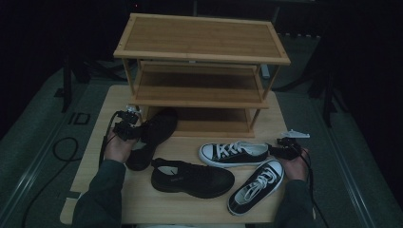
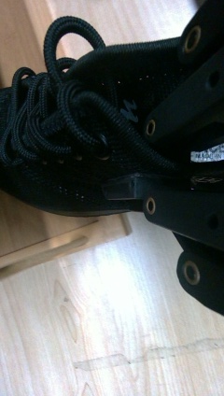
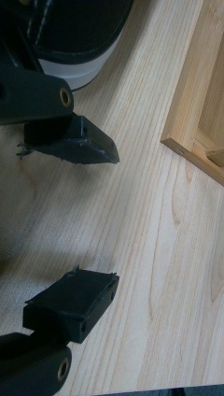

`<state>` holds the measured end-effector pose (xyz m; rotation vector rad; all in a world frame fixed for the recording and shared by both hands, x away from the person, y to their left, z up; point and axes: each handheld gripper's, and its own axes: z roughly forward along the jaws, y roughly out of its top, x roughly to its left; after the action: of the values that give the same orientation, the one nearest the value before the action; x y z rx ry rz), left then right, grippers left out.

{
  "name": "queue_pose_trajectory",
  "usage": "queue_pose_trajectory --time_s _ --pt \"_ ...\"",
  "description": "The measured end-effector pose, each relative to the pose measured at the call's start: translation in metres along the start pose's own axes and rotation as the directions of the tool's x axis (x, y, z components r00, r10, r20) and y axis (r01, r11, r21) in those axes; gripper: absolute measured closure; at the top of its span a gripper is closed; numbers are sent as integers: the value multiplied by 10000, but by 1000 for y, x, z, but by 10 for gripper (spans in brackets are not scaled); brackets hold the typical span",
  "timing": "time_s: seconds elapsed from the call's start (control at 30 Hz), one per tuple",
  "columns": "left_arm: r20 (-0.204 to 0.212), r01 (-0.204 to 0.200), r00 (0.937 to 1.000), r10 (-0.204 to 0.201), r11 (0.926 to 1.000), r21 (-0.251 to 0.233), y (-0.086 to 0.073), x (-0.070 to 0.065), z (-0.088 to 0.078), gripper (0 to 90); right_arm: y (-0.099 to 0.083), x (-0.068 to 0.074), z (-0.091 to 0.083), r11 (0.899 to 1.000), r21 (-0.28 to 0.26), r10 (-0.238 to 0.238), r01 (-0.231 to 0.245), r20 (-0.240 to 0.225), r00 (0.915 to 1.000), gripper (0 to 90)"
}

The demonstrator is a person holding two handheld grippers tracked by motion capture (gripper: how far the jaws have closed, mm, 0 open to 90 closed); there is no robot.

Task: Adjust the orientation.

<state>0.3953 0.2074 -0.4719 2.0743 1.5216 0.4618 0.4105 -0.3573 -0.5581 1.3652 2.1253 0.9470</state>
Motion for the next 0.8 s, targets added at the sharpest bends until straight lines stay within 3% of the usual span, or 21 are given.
queue_pose_trajectory --time_s 0.17,0.43,0.6,0.8 --pt "-136 80 9999 -82 9999 -148 8 -8 7 879 0 0 0 10000 -3 8 -8 -13 10000 350" --pt "-526 632 9965 -654 9971 -421 15 -16 14 878 0 0 0 10000 -4 13 -13 -21 10000 350" --pt "-797 640 9945 -685 9963 -575 14 -18 17 871 0 0 0 10000 -3 10 -10 -23 10000 349" --pt "-449 627 9968 -658 9959 -656 13 -15 16 784 0 0 0 10000 -4 4 -4 -20 10000 349"
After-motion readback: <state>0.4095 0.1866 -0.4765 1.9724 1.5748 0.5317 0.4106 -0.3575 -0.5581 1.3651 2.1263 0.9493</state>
